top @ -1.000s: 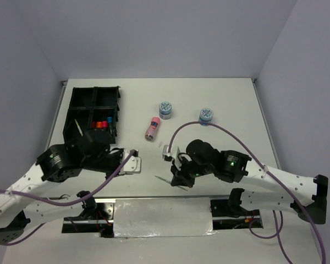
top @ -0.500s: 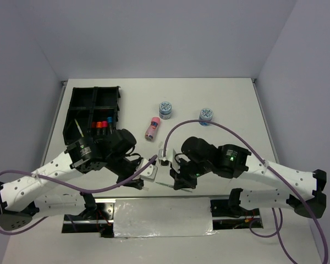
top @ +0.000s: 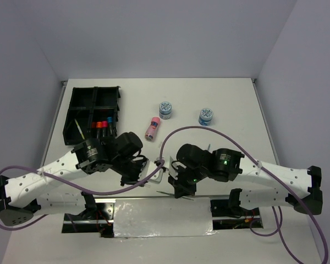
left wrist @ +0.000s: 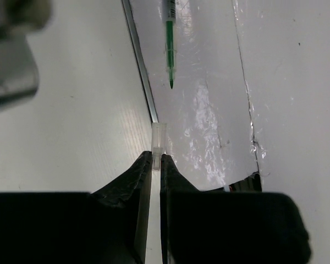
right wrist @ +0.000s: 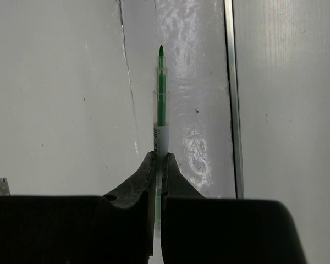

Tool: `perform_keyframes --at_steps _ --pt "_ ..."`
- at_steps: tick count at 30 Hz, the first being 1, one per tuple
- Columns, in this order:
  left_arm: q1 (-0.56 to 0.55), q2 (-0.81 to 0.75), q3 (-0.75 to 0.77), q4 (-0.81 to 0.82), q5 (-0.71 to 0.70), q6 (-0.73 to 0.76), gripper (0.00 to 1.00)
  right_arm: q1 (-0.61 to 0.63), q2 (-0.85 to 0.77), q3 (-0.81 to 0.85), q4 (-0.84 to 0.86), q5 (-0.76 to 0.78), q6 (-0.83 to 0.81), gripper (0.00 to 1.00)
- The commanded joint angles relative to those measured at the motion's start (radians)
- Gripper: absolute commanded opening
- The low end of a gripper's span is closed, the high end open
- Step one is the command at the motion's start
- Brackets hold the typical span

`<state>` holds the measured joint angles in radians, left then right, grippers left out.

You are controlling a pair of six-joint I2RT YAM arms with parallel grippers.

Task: Sort the stationery into containers
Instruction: Close the pen cap on the pen.

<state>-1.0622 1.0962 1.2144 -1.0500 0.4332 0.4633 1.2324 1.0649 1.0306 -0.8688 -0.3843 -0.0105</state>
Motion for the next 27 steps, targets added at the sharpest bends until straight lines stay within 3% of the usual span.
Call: perform_keyframes --at_steps 1,16,27 --pt "-0.033 0.025 0.031 0.033 -0.056 -0.021 0.01 0.007 -0.014 0.005 0.076 -0.036 0.043 0.00" --pt "-0.070 -0.010 -0.001 0.131 -0.096 0.003 0.00 -0.047 -0.013 0.002 0.155 -0.044 0.080 0.00" --pt "-0.078 -0.245 -0.157 0.314 -0.188 0.103 0.00 -0.096 -0.123 -0.093 0.237 -0.260 0.102 0.00"
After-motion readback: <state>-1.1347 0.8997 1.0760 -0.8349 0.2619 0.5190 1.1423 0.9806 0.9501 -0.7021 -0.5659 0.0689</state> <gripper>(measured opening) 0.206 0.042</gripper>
